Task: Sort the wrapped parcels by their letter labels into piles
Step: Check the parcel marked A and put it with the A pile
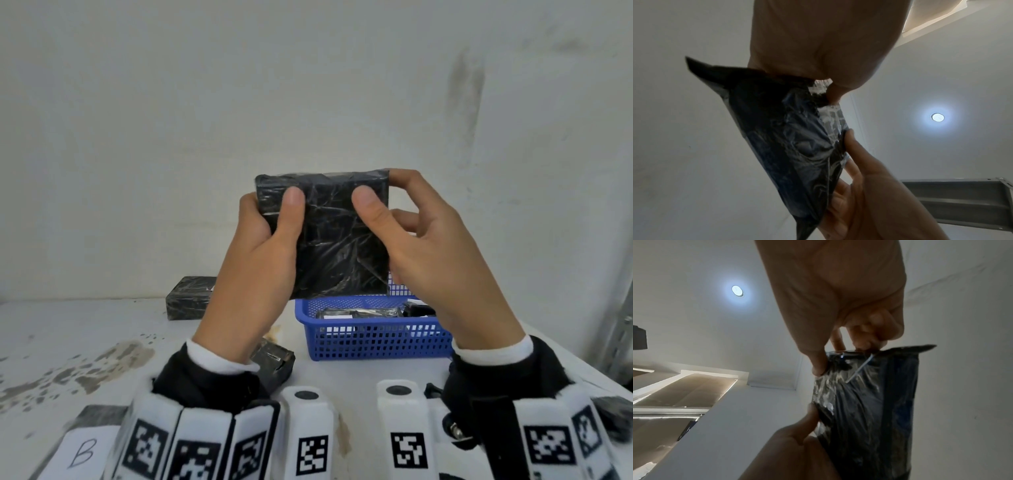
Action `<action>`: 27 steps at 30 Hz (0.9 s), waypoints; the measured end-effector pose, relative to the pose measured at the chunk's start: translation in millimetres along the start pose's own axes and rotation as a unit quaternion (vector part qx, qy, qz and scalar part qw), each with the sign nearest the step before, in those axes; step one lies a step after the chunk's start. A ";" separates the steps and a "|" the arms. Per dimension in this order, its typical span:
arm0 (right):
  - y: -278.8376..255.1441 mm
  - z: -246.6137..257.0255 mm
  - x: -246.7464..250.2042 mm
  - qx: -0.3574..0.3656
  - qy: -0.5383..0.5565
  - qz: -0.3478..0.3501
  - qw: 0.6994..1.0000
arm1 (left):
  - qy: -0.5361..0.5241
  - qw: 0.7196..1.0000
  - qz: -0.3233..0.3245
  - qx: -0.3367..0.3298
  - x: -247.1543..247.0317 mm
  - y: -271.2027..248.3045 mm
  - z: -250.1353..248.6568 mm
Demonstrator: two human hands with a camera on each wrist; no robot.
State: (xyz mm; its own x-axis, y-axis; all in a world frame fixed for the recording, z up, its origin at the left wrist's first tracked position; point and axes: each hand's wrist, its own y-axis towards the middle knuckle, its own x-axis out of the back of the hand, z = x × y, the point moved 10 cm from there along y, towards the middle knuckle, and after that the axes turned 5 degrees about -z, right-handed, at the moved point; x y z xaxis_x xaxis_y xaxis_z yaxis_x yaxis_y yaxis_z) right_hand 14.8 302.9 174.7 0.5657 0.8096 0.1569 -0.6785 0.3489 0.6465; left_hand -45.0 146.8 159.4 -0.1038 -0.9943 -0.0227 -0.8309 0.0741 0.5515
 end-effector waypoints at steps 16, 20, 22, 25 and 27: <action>0.9 -3.6 -2.4 -0.017 0.002 0.022 1.000 | 0.050 0.999 -0.009 0.018 6.7 6.2 7.5; 1.0 -0.1 -3.1 0.005 0.023 0.022 0.999 | 0.017 1.000 -0.017 0.013 9.8 6.1 5.2; 1.2 0.7 -1.5 0.011 0.021 0.017 1.000 | 0.013 1.000 -0.017 0.003 7.5 5.8 3.4; 1.7 2.2 0.6 0.015 0.022 0.008 1.000 | 0.015 1.000 -0.011 -0.001 4.0 5.2 3.9; 2.2 3.1 1.6 0.015 0.020 -0.001 1.000 | 0.014 1.000 -0.003 -0.008 2.1 4.4 1.6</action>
State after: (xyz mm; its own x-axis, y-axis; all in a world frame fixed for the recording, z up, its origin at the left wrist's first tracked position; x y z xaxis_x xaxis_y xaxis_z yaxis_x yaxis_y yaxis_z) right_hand 15.7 303.5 178.7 0.5470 0.8276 0.1263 -0.6632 0.3364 0.6686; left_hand -49.8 145.1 160.4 -0.0834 -0.9965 -0.0028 -0.8227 0.0672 0.5645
